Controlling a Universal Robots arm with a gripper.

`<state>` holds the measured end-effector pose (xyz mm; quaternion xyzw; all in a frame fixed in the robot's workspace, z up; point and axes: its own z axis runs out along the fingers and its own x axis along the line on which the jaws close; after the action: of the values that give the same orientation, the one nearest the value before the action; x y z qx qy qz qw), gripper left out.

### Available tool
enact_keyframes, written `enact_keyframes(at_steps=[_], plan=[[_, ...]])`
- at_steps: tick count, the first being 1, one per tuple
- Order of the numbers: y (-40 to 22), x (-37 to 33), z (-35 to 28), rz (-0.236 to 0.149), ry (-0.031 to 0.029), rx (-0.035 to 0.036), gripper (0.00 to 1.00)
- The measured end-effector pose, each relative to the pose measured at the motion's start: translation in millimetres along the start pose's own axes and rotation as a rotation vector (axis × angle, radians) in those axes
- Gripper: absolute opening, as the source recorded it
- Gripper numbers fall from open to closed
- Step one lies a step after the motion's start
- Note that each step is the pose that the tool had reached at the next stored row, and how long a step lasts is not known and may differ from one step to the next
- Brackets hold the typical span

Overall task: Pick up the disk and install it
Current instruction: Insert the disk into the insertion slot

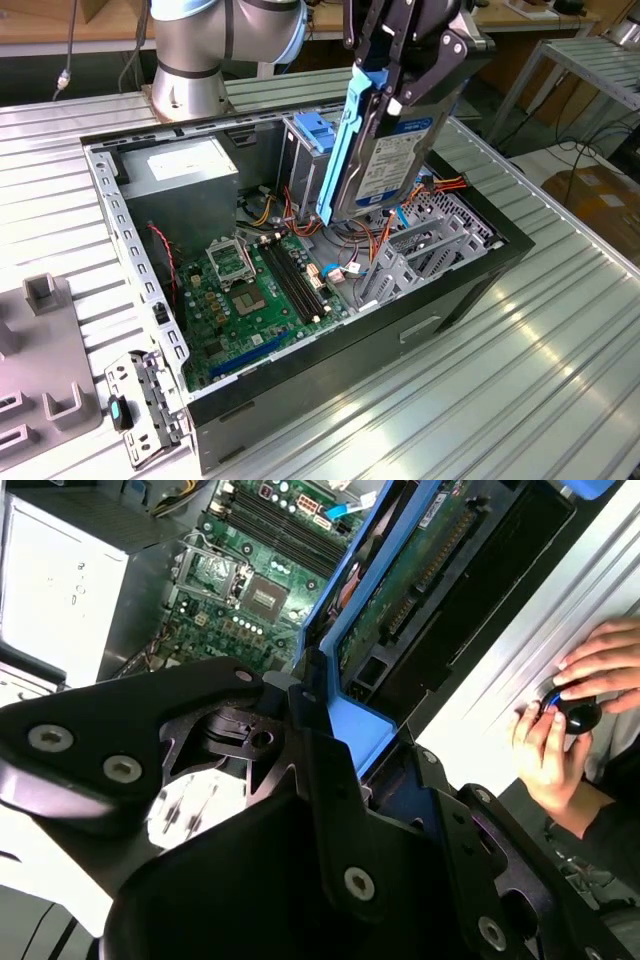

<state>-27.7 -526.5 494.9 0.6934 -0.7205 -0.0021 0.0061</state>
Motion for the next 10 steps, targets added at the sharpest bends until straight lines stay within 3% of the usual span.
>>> enact_keyframes(at_steps=[10], plan=[[-17.0,-0.5,1.3,0.0,0.0009,0.0001,0.37]])
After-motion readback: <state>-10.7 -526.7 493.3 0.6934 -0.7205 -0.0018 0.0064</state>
